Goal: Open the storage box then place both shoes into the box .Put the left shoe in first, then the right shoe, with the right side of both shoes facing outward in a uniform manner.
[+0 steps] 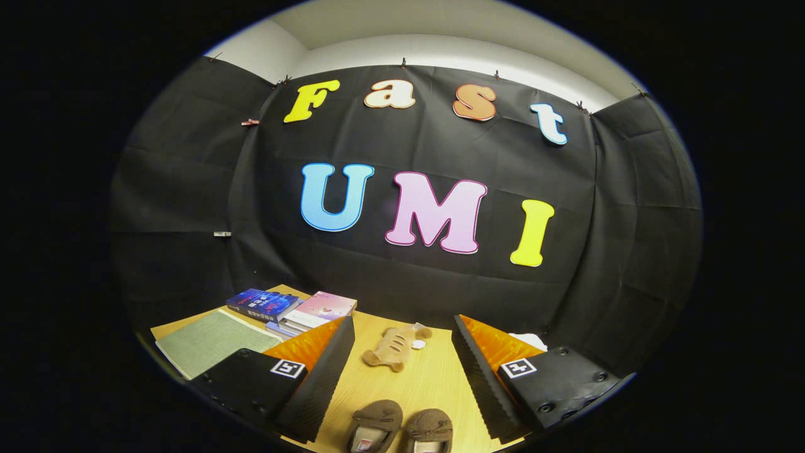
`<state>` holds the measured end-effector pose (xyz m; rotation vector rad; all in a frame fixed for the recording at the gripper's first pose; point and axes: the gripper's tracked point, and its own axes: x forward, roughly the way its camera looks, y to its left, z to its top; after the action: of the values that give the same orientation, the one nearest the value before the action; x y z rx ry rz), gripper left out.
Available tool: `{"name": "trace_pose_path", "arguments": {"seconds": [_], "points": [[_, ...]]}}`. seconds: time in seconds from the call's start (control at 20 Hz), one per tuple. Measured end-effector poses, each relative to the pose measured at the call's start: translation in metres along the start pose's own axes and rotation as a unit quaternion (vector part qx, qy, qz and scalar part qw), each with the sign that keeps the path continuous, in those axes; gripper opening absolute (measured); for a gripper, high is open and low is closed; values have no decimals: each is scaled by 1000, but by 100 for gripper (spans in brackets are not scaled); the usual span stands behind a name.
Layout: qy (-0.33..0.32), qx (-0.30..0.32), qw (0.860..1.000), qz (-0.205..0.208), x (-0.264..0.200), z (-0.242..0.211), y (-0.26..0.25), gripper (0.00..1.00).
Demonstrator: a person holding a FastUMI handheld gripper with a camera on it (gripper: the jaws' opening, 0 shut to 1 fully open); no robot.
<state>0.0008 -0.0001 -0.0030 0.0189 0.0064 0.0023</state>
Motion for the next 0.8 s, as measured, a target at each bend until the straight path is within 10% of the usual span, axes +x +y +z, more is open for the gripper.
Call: {"name": "trace_pose_path", "arguments": {"seconds": [0.8], "points": [[0,1,1000,-5,3,0,-3,96]]}}
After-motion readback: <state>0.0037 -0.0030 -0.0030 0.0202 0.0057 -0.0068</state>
